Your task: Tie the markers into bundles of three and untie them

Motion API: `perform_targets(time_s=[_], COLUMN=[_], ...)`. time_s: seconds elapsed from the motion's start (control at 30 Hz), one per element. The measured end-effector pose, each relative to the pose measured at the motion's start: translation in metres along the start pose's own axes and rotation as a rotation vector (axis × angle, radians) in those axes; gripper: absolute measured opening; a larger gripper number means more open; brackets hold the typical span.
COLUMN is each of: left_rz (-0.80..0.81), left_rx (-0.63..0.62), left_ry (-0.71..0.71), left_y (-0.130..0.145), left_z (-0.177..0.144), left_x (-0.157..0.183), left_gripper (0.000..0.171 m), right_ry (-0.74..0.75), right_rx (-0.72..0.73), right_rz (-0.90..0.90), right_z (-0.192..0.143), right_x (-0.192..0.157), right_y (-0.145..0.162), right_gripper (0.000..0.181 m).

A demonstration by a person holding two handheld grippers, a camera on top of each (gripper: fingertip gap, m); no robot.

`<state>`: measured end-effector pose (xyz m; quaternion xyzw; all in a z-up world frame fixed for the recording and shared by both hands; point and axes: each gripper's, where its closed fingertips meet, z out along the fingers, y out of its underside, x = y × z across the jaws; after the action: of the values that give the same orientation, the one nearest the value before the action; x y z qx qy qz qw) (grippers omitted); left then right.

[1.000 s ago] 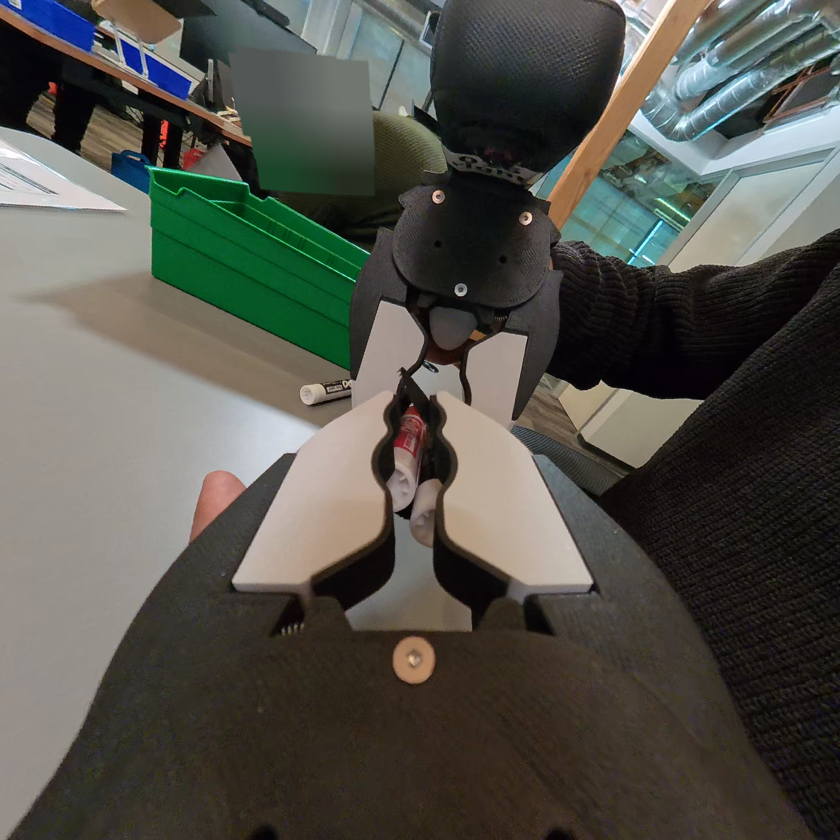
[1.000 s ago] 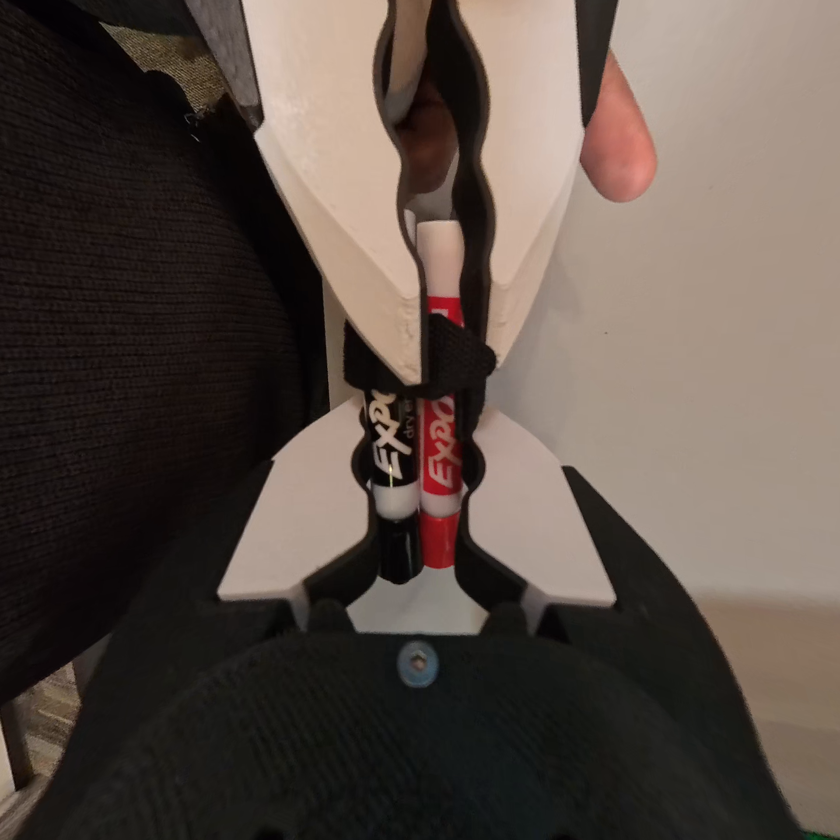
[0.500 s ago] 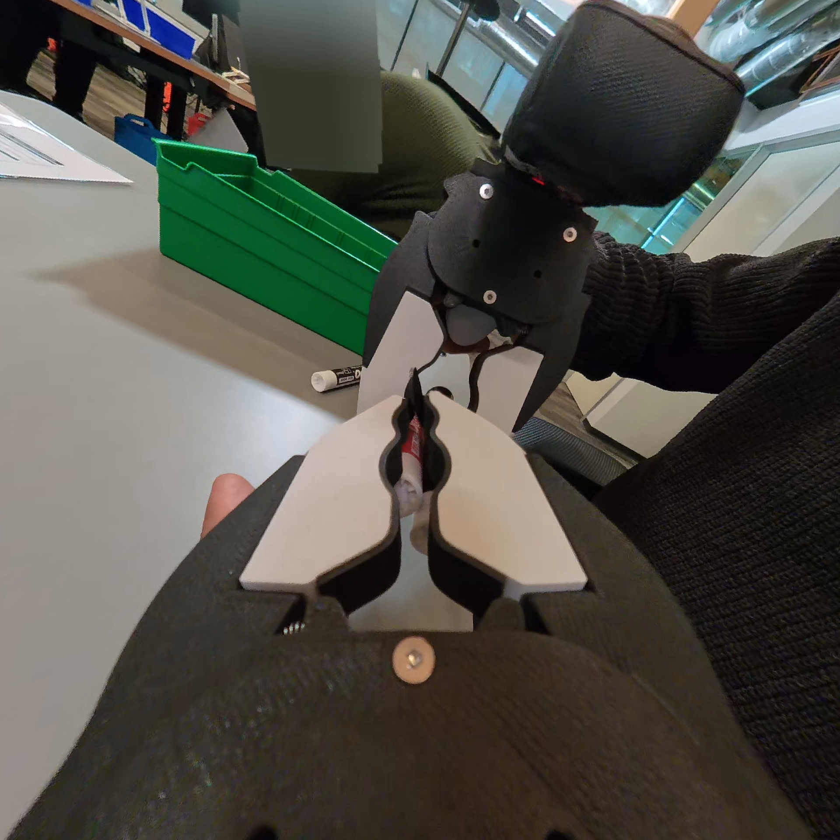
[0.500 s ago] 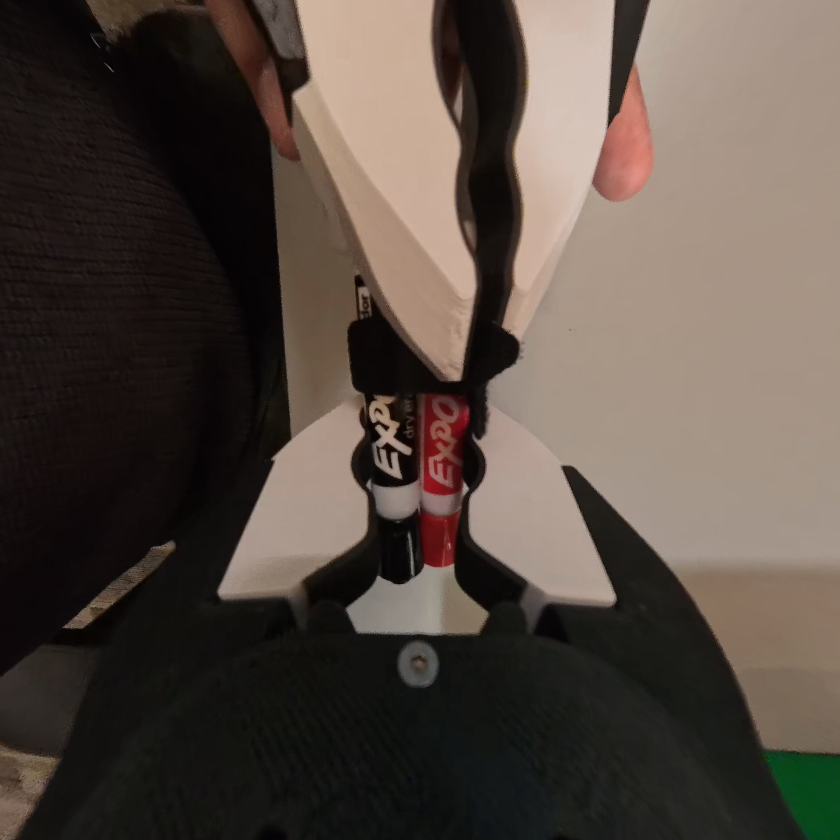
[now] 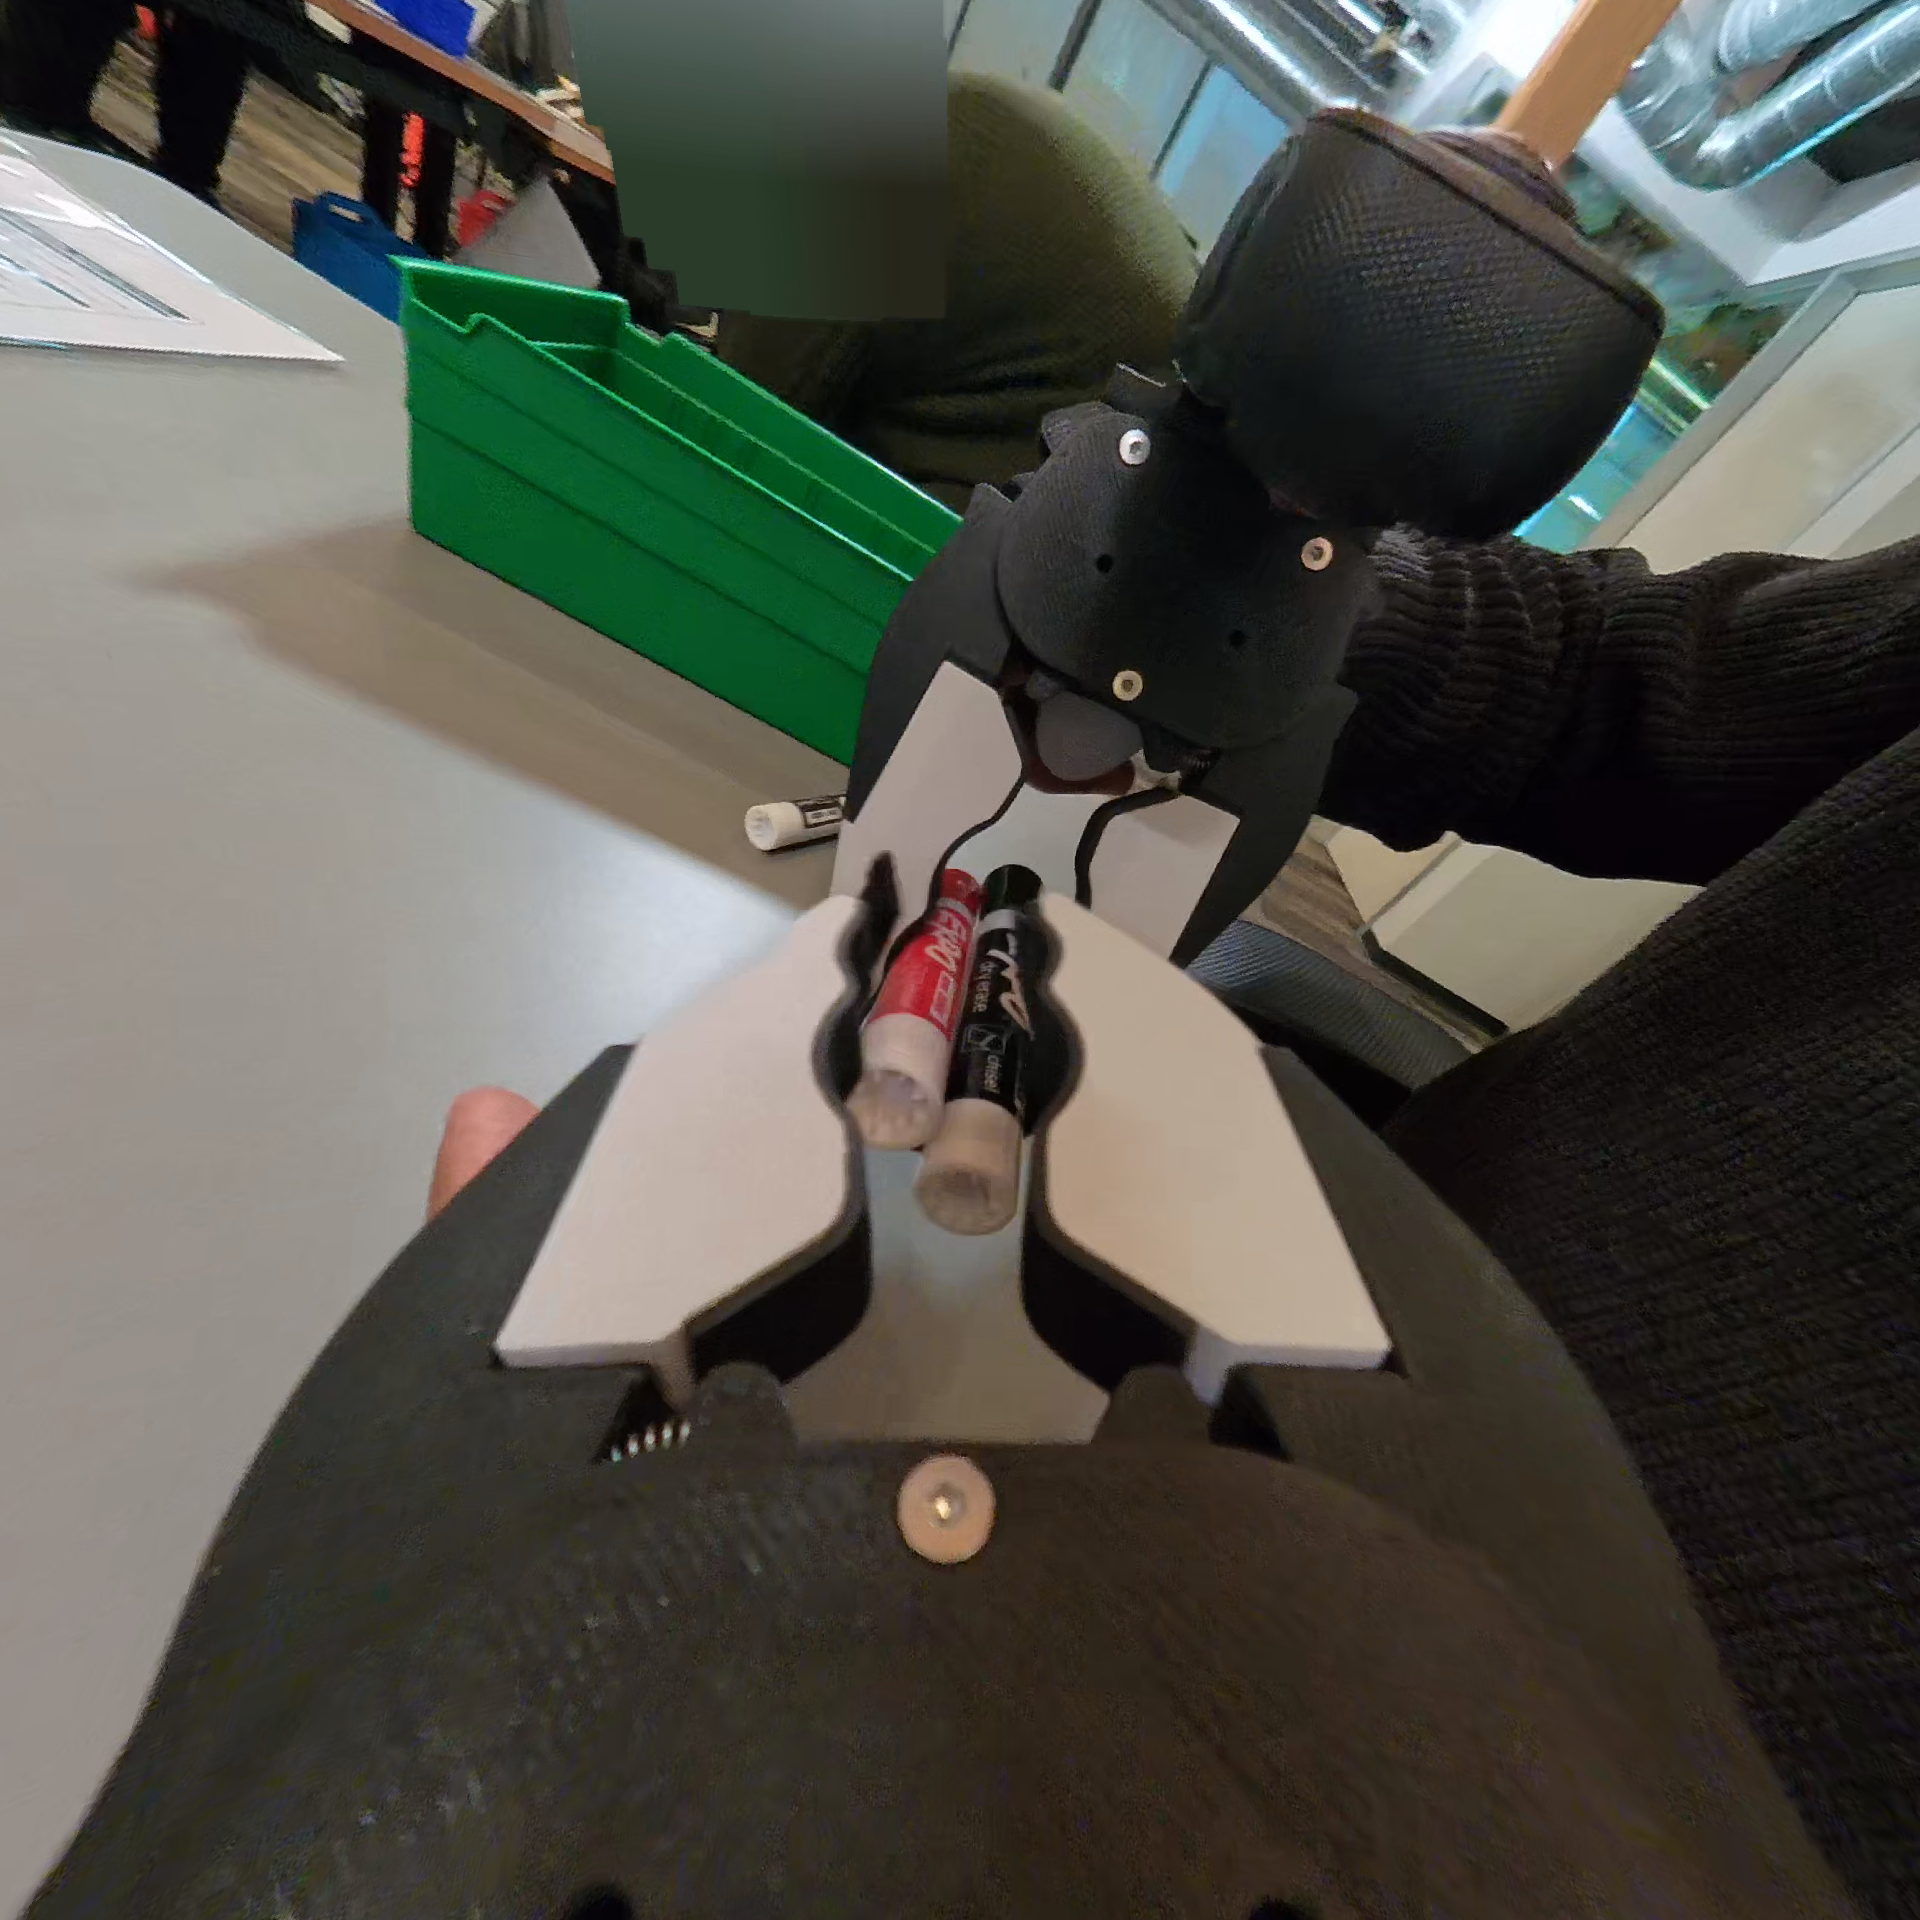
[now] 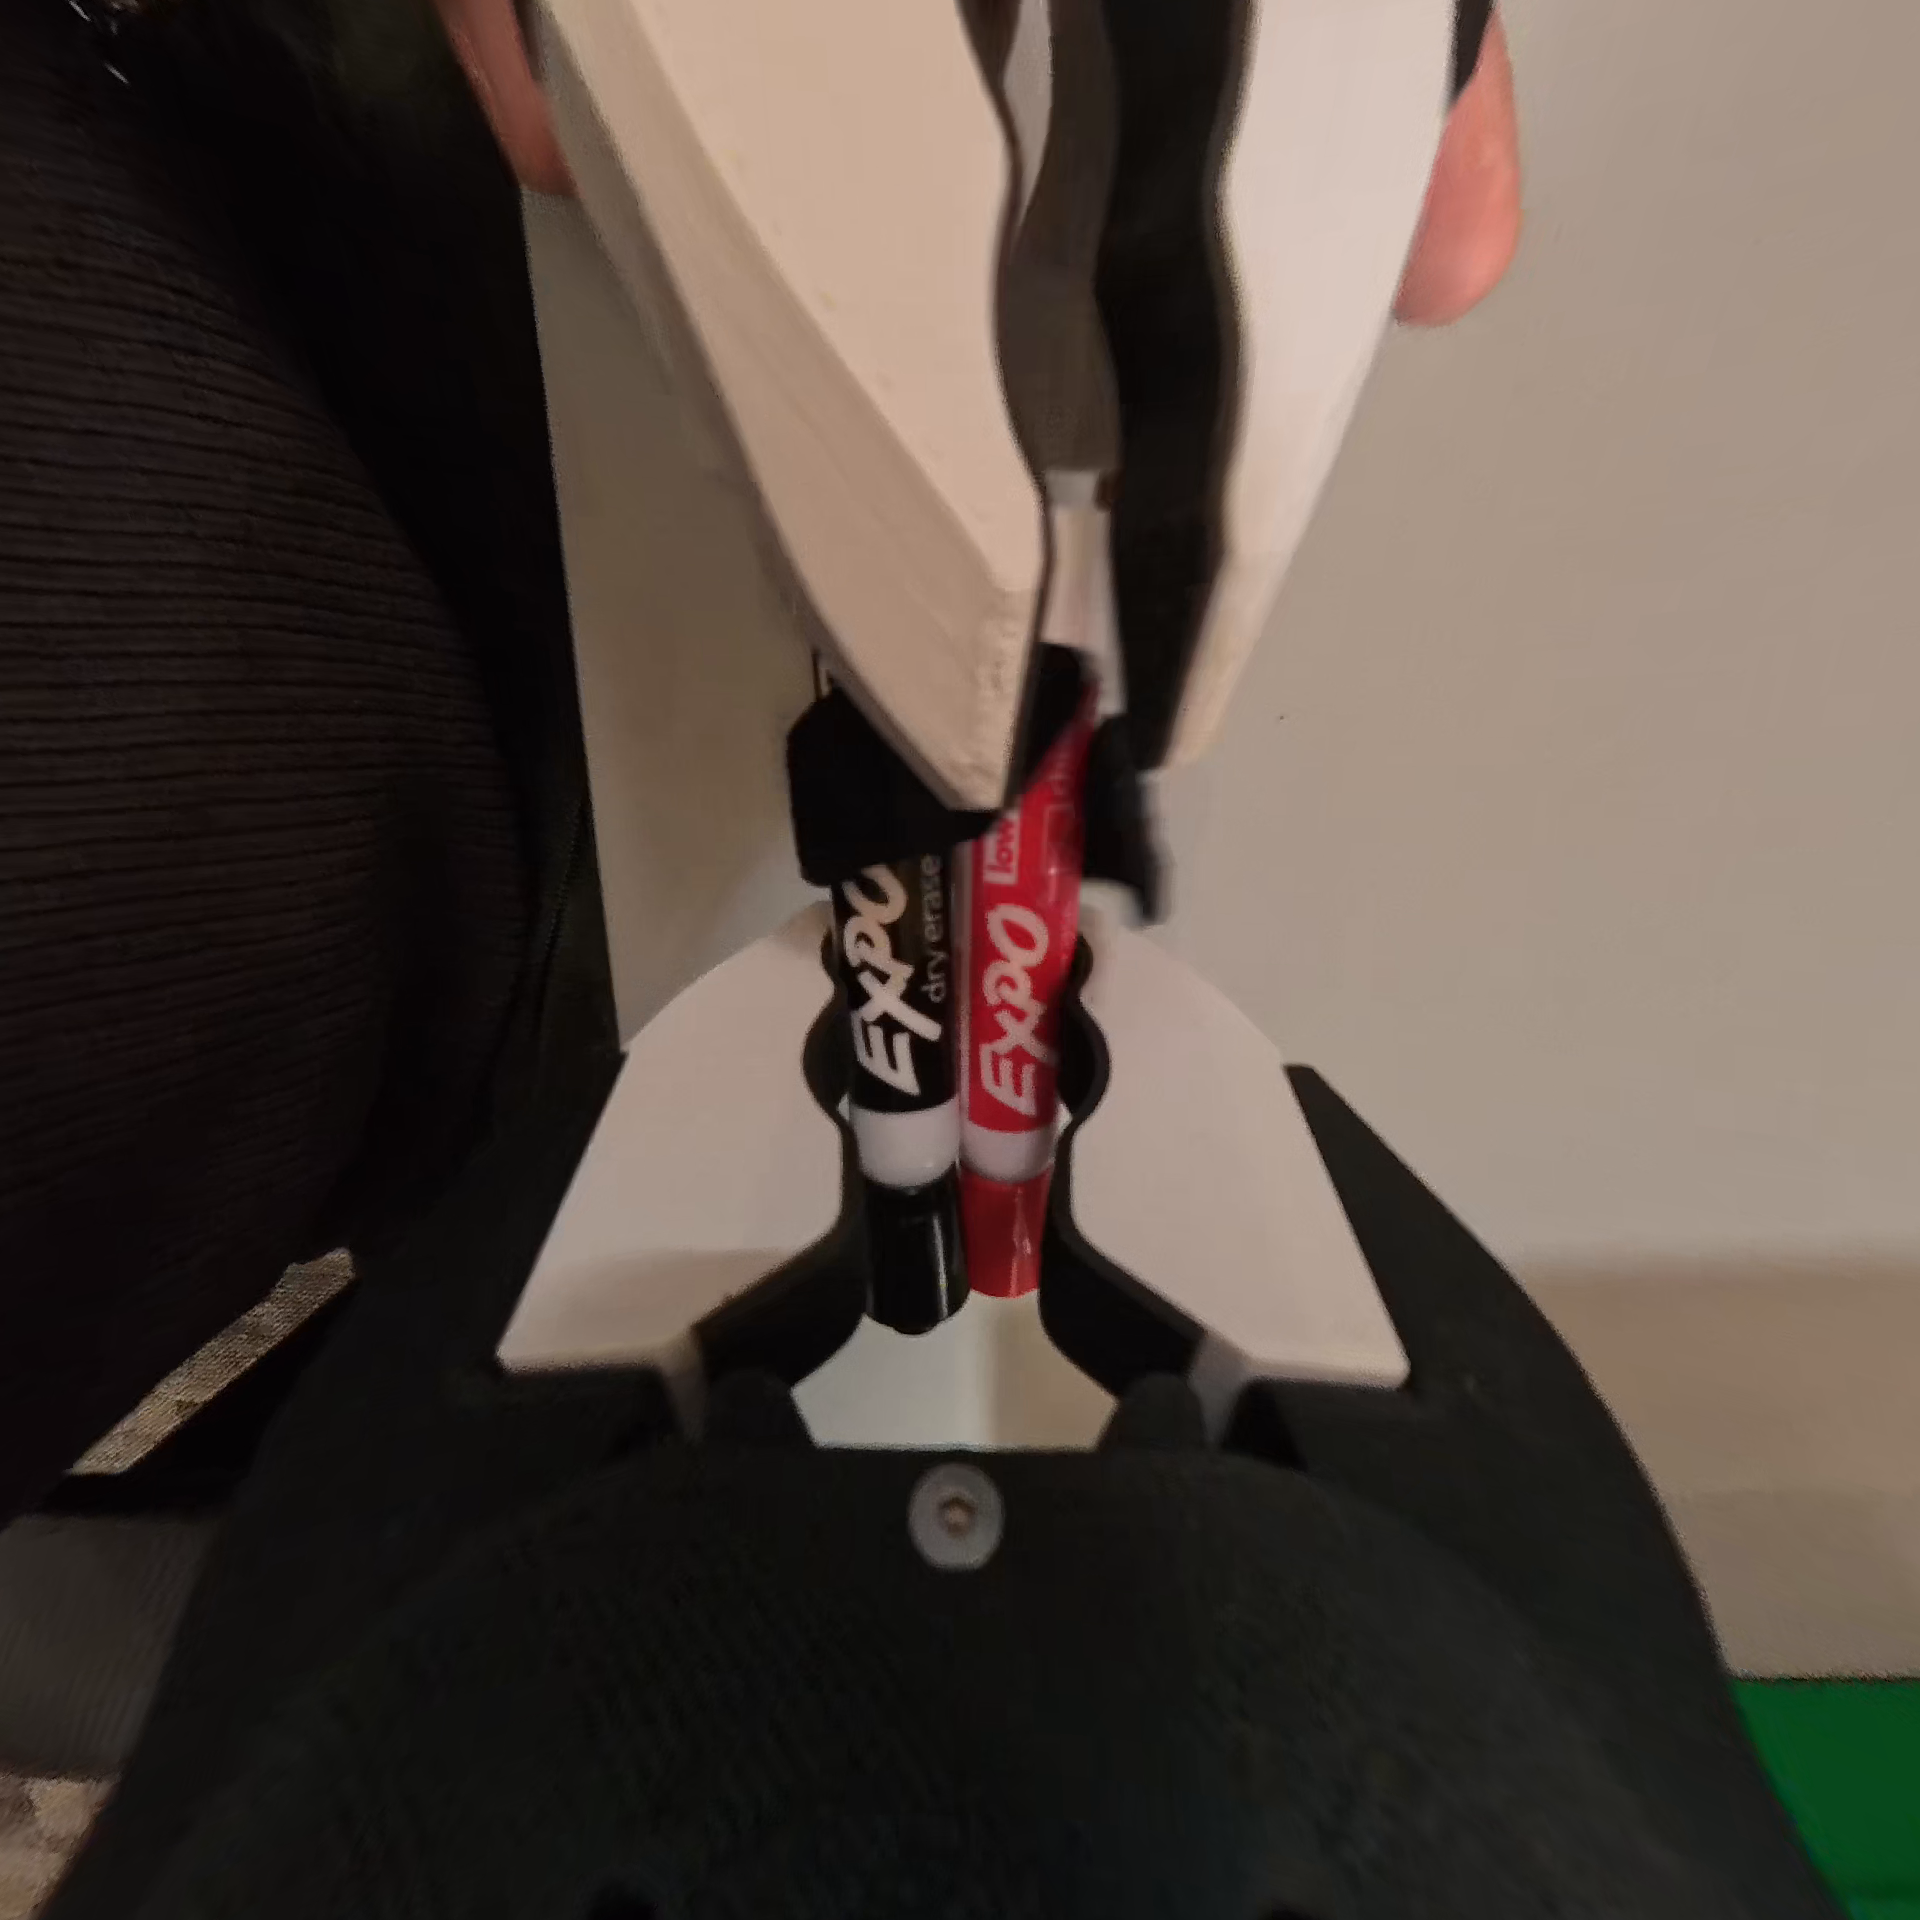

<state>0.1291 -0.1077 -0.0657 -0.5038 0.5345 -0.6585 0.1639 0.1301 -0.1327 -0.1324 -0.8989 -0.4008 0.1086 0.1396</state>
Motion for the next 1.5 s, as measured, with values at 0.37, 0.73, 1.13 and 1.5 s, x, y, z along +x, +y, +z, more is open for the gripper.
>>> perform_targets(time_s=[0.37, 0.73, 1.13, 1.5], left_rz=[0.032, 0.146, 0.556, 0.423], left_rx=[-0.126, -0.21, -0.6, -0.752], left_ry=[-0.155, -0.341, -0.312, -0.14], left_y=[0.02, 0.016, 0.059, 0.083], left_z=[-0.013, -0.038, 0.144, 0.192], left_x=[-0.037, -0.061, -0.057, -0.068], left_gripper=[0.077, 0.076, 0.07, 0.02], right_ry=[0.048, 0.192, 0.293, 0.205], right_rx=[0.001, 0.047, -0.057, -0.087], right_rz=[0.085, 0.282, 0.494, 0.519], right_z=[-0.003, -0.053, -0.115, -0.092], right_x=[0.025, 0.044, 0.027, 0.002], right_y=[0.021, 0.073, 0.165, 0.189], right_gripper=[0.037, 0.037, 0.037, 0.037])
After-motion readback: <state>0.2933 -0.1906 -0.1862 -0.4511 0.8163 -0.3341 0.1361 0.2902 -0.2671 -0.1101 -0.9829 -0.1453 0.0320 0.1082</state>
